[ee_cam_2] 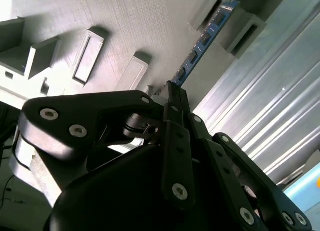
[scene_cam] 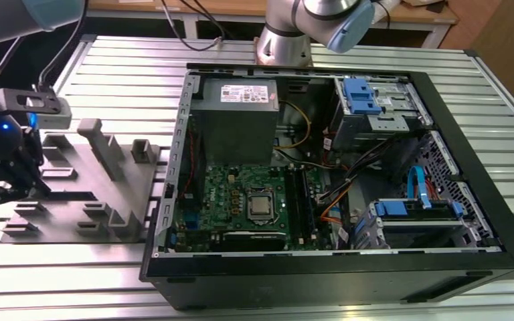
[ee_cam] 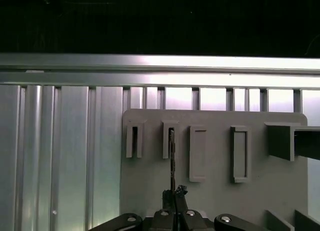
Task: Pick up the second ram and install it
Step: 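Pick up the second ram and move it above second insertion slot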
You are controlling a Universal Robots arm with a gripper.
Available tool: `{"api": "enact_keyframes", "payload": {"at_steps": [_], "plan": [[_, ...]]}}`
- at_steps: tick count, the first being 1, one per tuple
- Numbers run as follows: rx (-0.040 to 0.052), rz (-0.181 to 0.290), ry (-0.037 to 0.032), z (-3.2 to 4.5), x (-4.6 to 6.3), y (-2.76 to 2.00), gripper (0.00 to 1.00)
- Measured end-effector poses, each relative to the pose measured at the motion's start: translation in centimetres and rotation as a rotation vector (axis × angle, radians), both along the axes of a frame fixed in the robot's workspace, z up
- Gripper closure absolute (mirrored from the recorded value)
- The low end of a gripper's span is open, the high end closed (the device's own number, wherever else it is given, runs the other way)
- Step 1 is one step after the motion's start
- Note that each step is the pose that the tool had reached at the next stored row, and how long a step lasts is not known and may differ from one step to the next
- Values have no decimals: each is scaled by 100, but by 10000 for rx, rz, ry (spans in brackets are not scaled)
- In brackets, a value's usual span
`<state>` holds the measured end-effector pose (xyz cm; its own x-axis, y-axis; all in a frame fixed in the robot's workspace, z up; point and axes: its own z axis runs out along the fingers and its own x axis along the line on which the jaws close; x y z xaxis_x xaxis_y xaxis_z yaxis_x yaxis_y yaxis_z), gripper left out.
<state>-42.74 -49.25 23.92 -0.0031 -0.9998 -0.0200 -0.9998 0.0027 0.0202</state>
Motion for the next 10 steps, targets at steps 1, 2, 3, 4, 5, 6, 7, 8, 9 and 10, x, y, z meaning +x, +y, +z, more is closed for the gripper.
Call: {"api": "enact_keyframes", "payload": {"at_steps": [1, 2, 3, 4, 5, 6, 7, 8, 9, 10], "plan": [[-1, 0, -1, 21, 0, 0, 92], [0, 0, -3, 41, 0, 0, 92], [0, 0, -4, 62, 0, 0, 92], [-1, -1, -5, 83, 0, 0, 92], [-1, 0, -8, 102, 0, 0, 92], [-1, 0, -9, 122, 0, 0, 92], [0, 0, -11, 145, 0, 0, 92], [-1, -1, -13, 165, 0, 0, 92], [-1, 0, -16, 186, 0, 0, 92], [0, -1, -19, 208, 0, 0, 92]]}}
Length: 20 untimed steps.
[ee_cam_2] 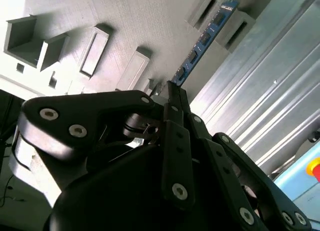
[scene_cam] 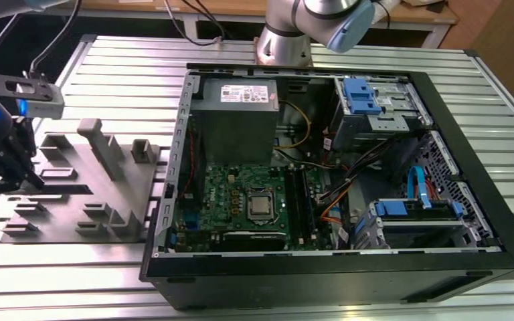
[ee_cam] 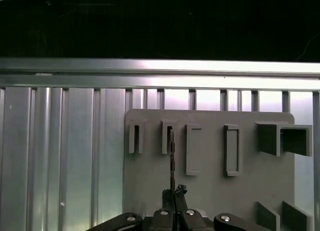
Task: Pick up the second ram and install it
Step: 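Pick up the second ram and move it above second insertion slot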
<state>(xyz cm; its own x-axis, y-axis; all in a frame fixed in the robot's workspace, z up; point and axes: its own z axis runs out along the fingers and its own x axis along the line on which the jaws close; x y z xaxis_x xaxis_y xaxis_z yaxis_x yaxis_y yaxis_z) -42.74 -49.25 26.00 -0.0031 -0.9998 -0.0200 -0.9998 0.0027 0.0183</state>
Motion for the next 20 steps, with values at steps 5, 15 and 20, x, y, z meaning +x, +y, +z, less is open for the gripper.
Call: {"api": "enact_keyframes", "payload": {"at_steps": [5, 15, 20], "plan": [[1, 0, -5, 118, 0, 0, 92], [1, 0, -7, 287, 0, 0, 92], [2, -1, -8, 376, 0, 0, 92]]}}
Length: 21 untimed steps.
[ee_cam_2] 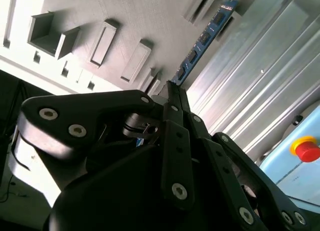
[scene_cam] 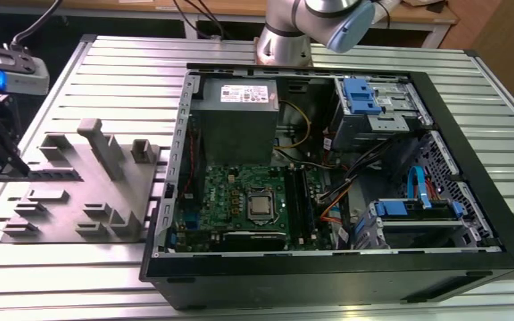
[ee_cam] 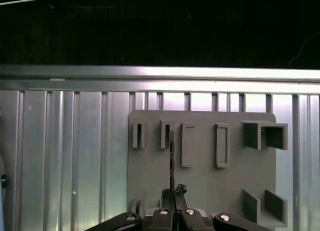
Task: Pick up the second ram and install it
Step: 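Pick up the second ram and move it above second insertion slot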
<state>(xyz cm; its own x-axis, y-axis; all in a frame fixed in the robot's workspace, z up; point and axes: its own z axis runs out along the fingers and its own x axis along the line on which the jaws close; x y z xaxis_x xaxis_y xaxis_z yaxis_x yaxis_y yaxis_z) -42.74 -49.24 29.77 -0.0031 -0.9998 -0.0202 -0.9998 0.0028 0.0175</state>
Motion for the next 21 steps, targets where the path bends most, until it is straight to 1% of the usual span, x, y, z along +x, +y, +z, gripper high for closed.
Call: {"api": "enact_keyframes", "payload": {"at_steps": [3, 9, 21], "plan": [[0, 1, 0, 55, 0, 0, 92], [5, 0, -2, 198, 0, 0, 92], [26, 0, -9, 552, 0, 0, 92]]}}
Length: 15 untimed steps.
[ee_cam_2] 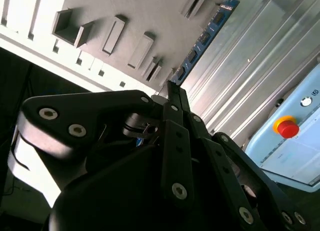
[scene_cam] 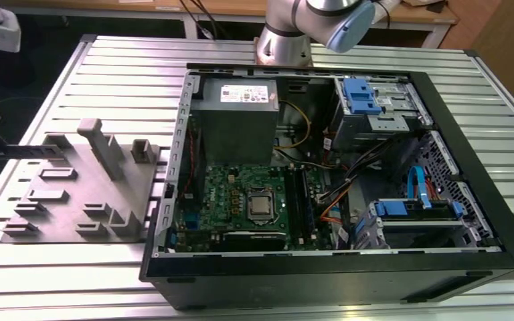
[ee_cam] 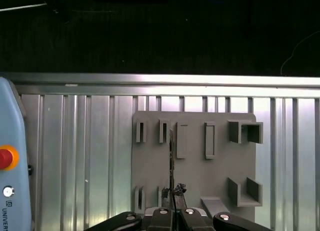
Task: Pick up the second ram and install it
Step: 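Pick up the second ram and move it above second insertion slot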
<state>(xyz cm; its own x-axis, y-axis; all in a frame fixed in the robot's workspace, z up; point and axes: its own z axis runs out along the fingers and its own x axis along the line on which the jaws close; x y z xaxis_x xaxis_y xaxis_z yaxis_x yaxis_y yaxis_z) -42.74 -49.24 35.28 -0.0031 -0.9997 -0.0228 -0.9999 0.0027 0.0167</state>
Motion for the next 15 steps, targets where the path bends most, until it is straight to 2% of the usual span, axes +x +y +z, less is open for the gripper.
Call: {"api": "enact_keyframes", "payload": {"at_steps": [8, 15], "plan": [[1, 0, -5, 220, 0, 0, 92], [13, 0, -7, 446, 0, 0, 92]]}}
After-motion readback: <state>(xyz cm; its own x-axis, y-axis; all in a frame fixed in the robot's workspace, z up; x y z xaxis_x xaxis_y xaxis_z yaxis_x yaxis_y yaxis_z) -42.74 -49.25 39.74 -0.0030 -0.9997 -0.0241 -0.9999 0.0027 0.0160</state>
